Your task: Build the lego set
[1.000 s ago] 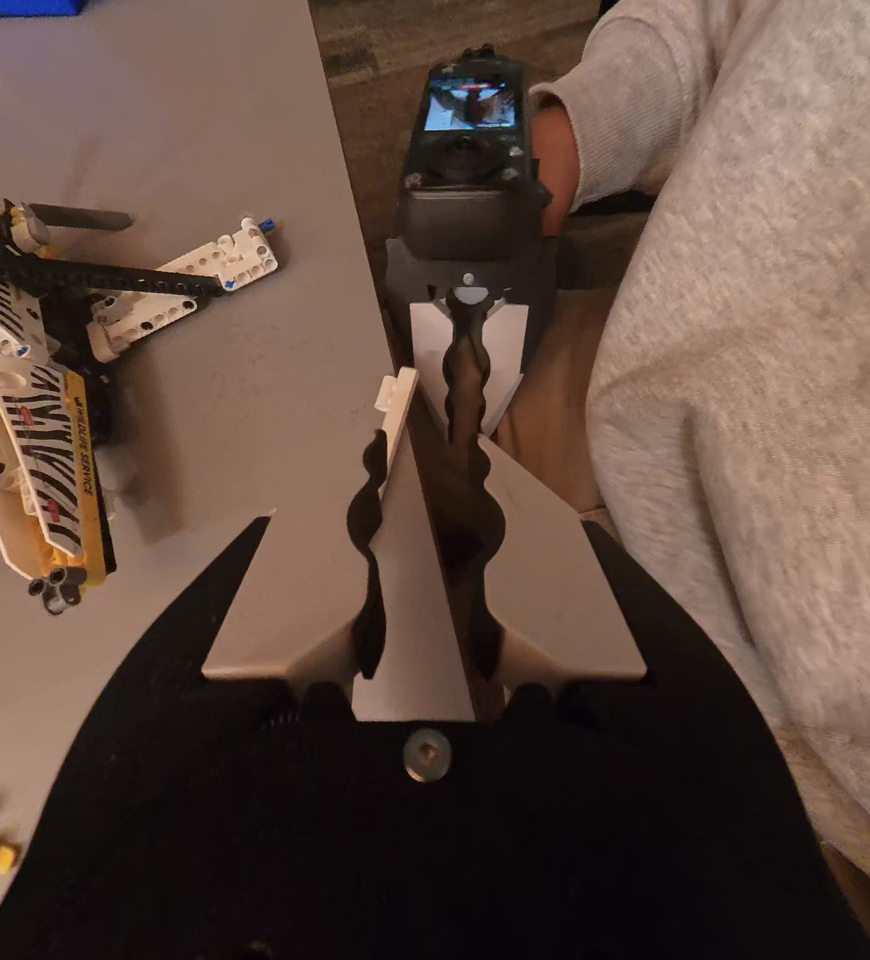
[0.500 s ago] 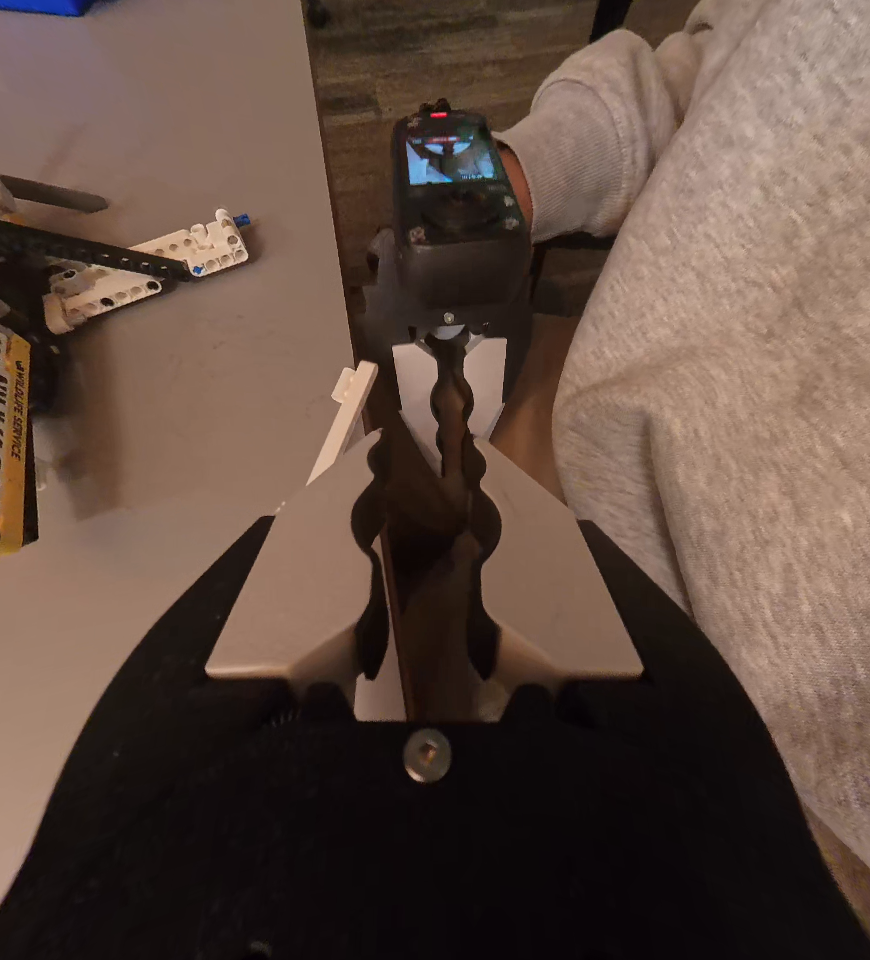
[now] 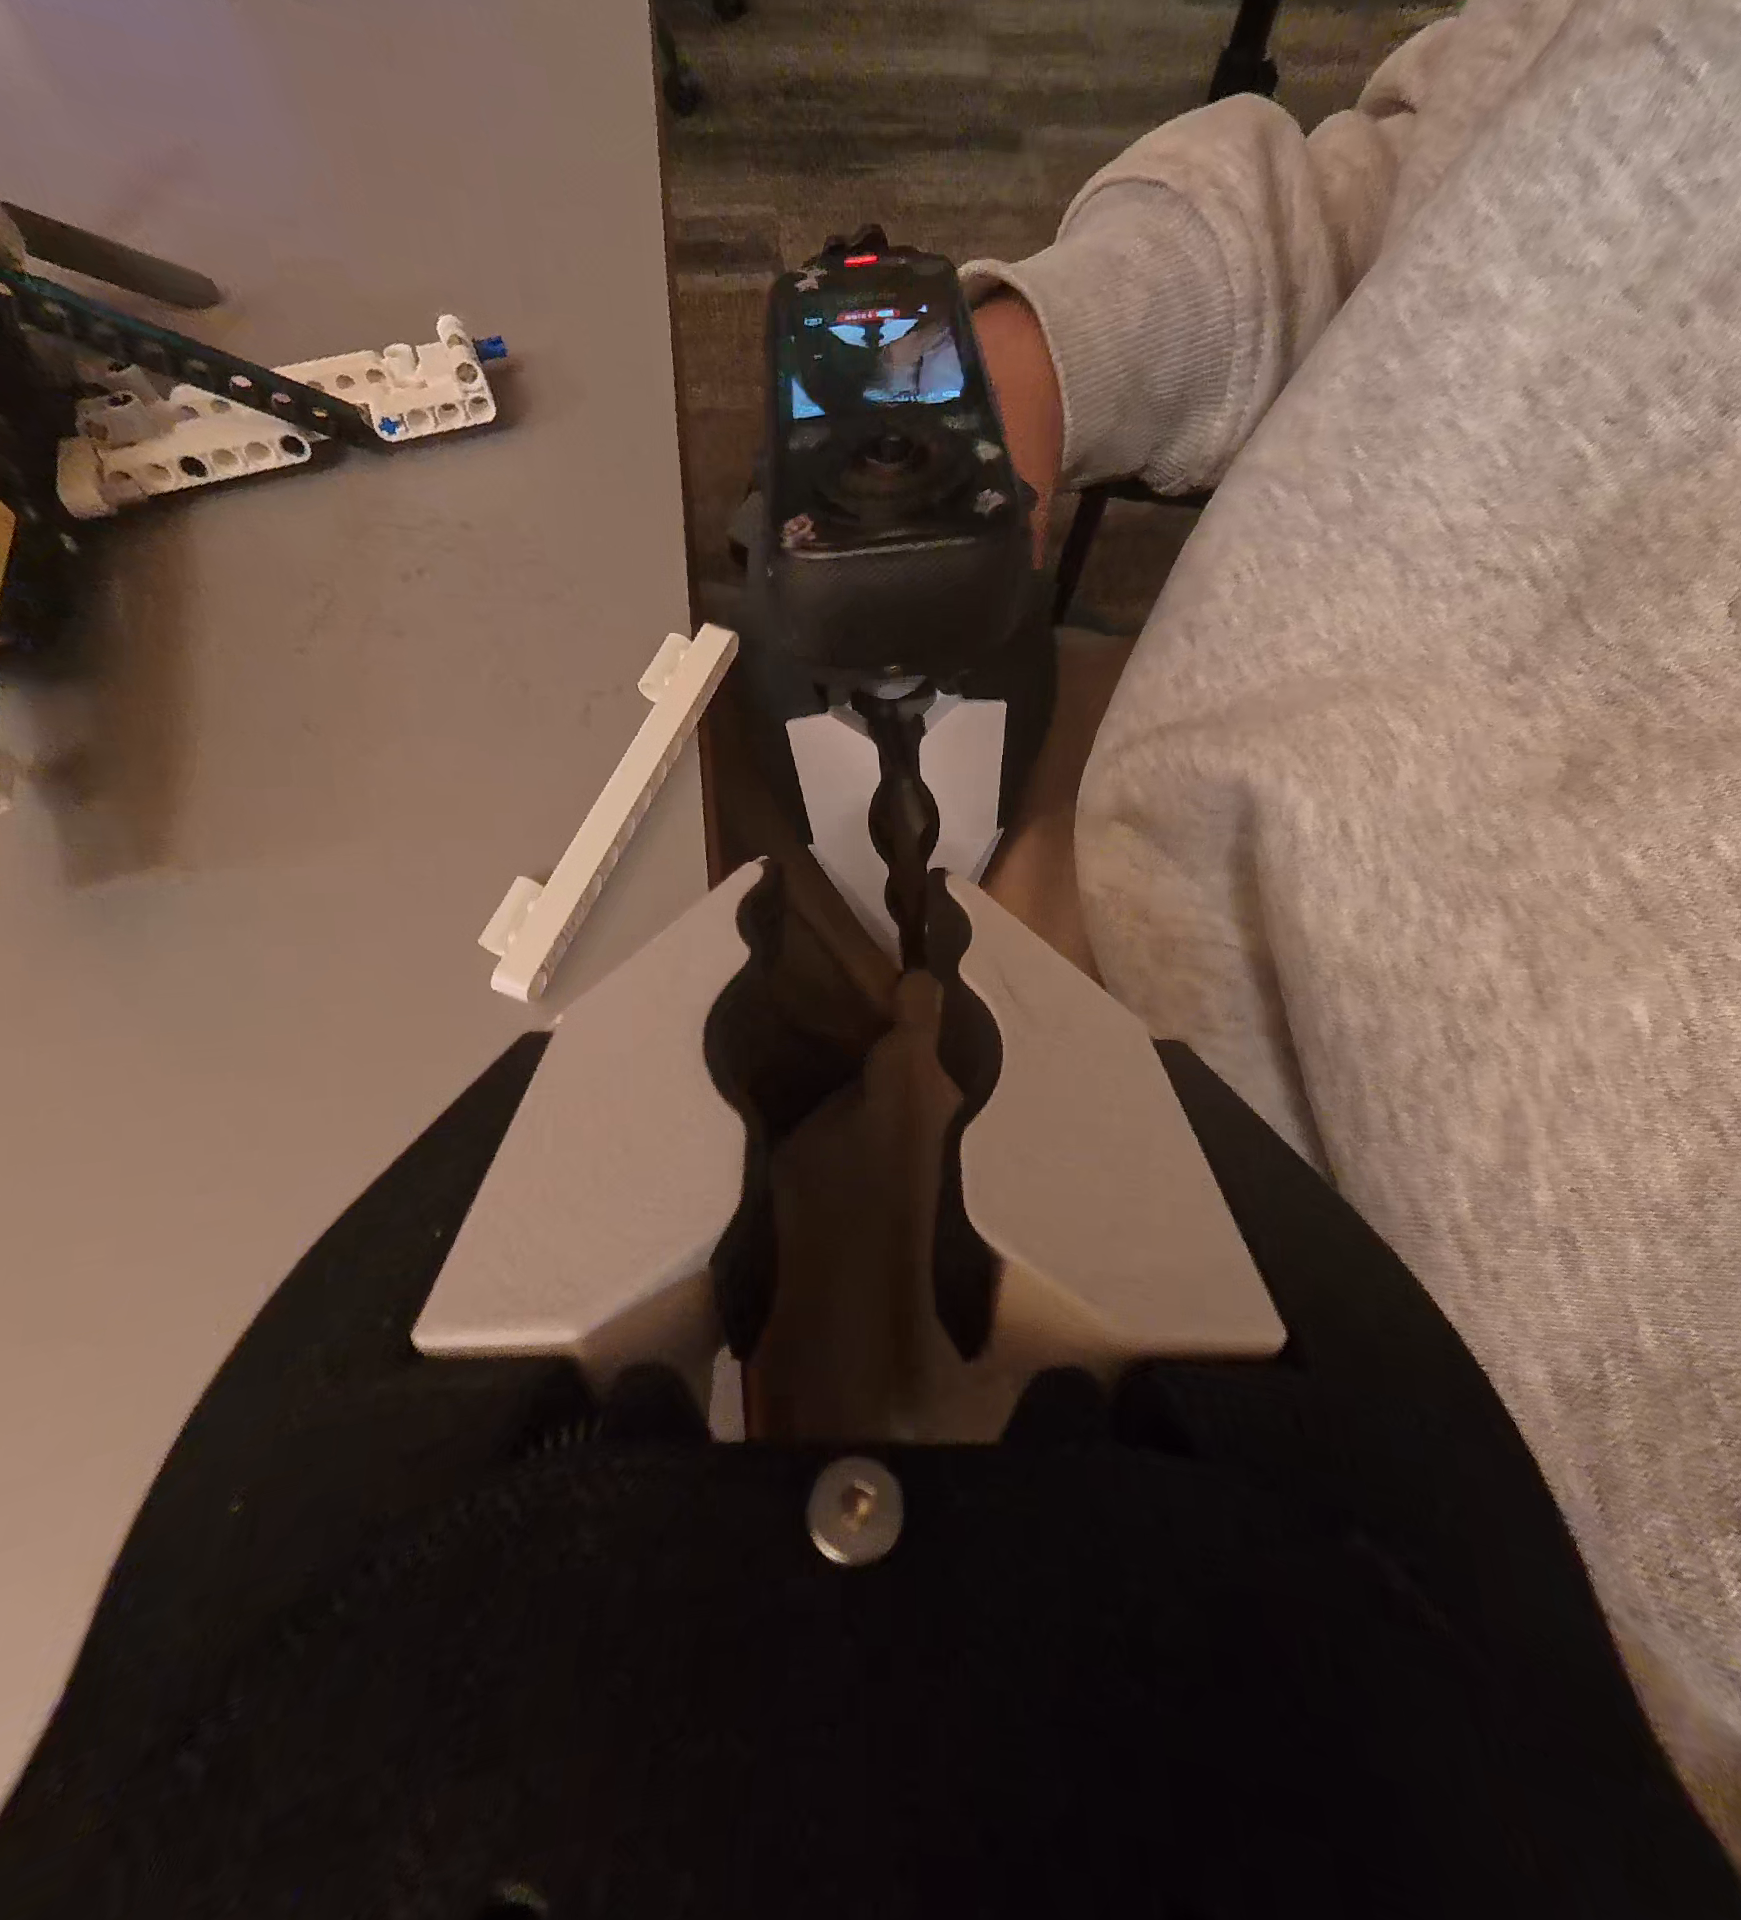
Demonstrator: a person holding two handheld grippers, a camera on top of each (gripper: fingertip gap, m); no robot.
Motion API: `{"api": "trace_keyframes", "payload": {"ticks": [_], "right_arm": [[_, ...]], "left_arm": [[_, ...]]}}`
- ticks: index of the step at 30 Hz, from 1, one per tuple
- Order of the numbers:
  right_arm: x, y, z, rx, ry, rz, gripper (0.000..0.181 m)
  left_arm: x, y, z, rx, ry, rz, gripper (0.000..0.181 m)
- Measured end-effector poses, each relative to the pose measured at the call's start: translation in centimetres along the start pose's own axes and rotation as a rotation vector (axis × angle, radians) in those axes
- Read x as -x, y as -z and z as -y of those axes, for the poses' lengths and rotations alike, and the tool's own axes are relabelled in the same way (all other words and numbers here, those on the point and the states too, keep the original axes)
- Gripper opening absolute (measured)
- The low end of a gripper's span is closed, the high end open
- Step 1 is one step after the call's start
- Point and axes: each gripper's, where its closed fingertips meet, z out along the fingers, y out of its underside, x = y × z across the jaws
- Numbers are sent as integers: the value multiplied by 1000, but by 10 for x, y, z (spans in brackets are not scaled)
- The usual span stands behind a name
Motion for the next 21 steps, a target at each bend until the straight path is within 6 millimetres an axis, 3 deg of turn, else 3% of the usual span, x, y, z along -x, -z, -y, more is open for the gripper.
{"api": "trace_keyframes", "payload": {"ticks": [9,13,18,21], "right_arm": [[-8,-9,-9,122,-99,-72,4],[-8,-2,-7,85,-138,-83,4],[-8,34,10,-127,-192,-129,3],[-5,75,41,-354,-191,-177,3]], "left_arm": [[1,6,-6,-32,40,-11,26],[2,11,-5,-51,43,-4,26],[6,14,1,-124,100,16,22],[1,9,16,-219,254,-56,20]]}}
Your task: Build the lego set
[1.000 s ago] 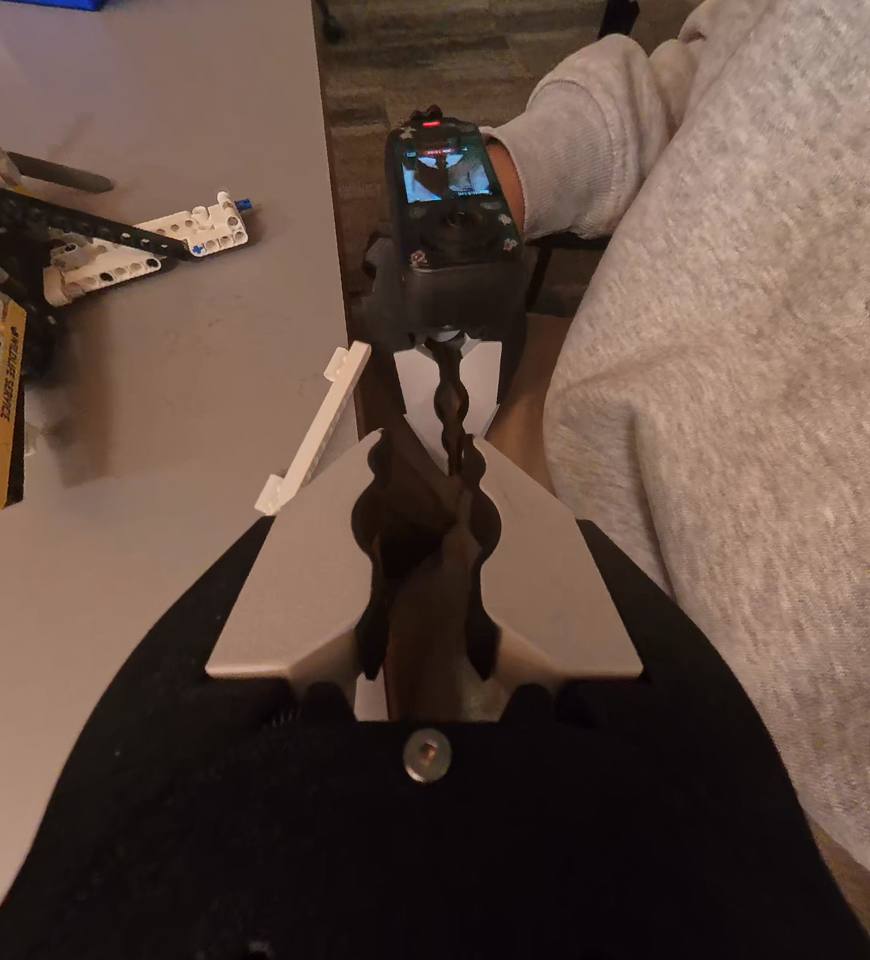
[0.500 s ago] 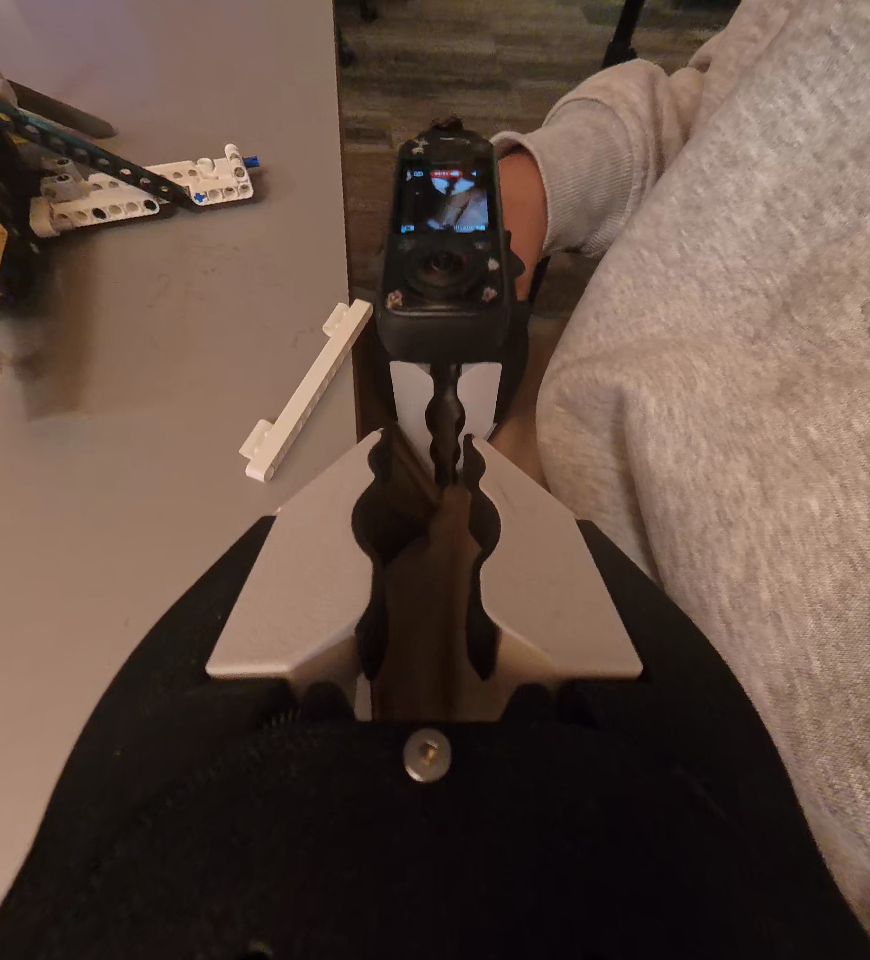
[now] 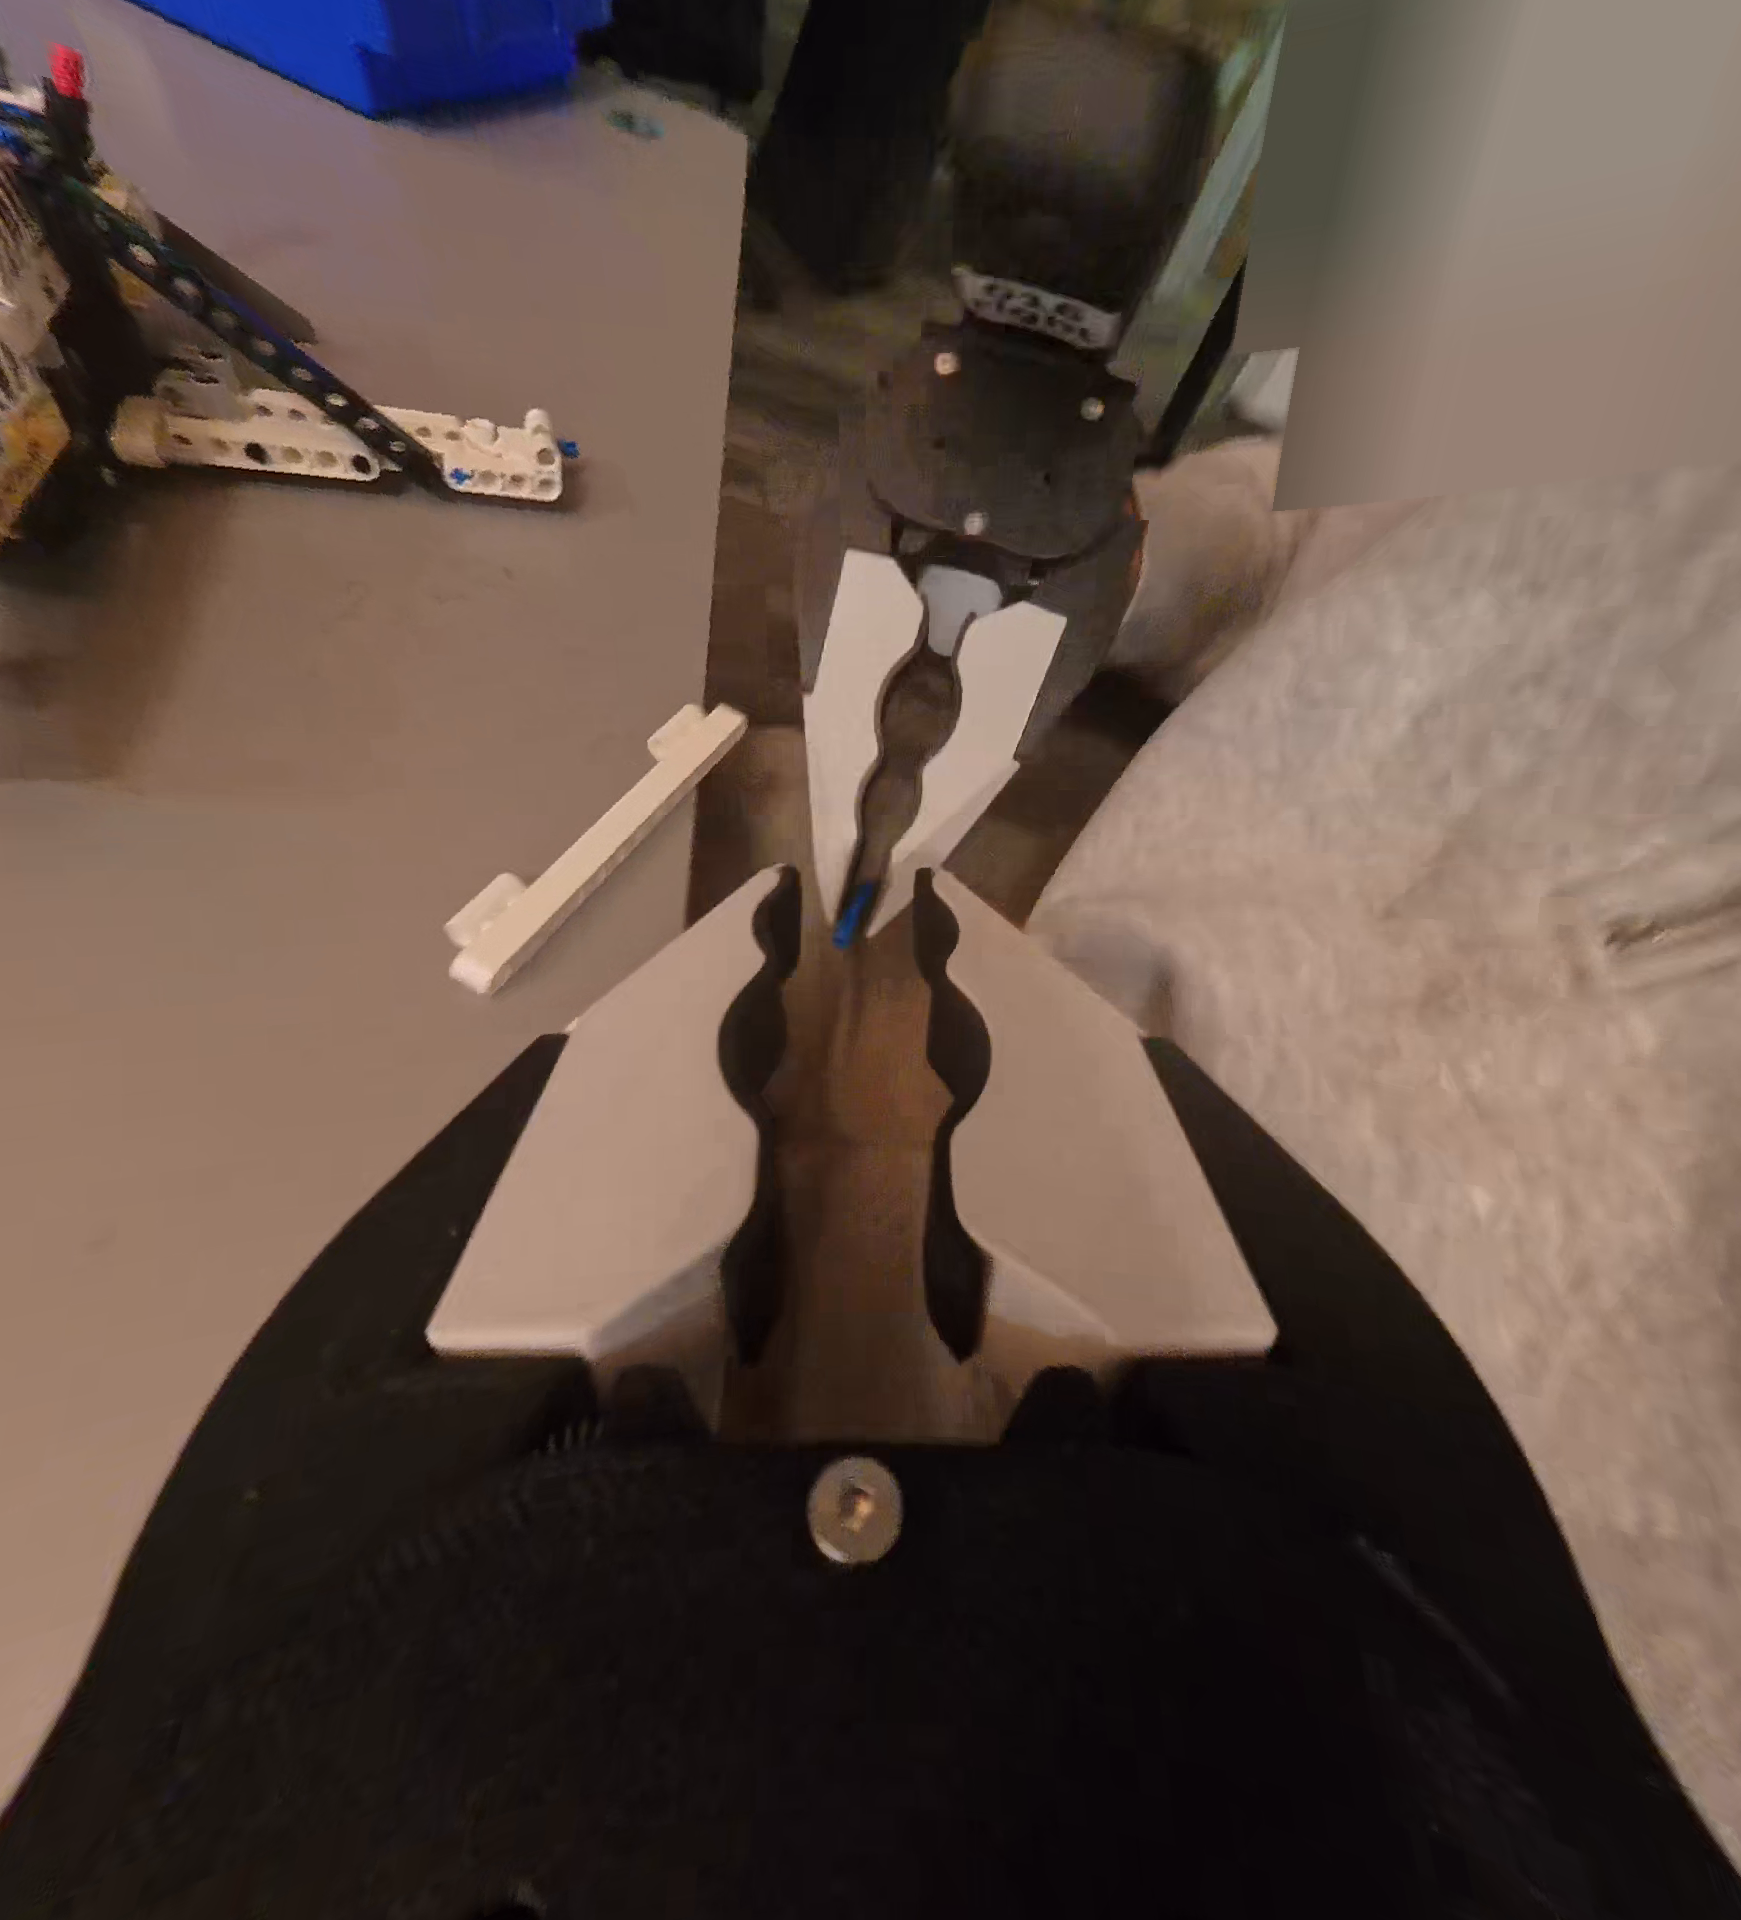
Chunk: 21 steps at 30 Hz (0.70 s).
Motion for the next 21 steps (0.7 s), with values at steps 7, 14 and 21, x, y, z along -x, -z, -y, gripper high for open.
{"api": "trace_keyframes", "payload": {"ticks": [7,14,21], "right_arm": [[-3,64,93,-380,193,-311,3],[-3,62,101,-278,511,-547,4],[6,71,108,-387,530,-516,3]], "left_arm": [[-11,-8,48,-371,468,-177,30],[-15,-11,57,-422,549,-162,6],[-23,-6,64,-482,680,-289,2]]}}
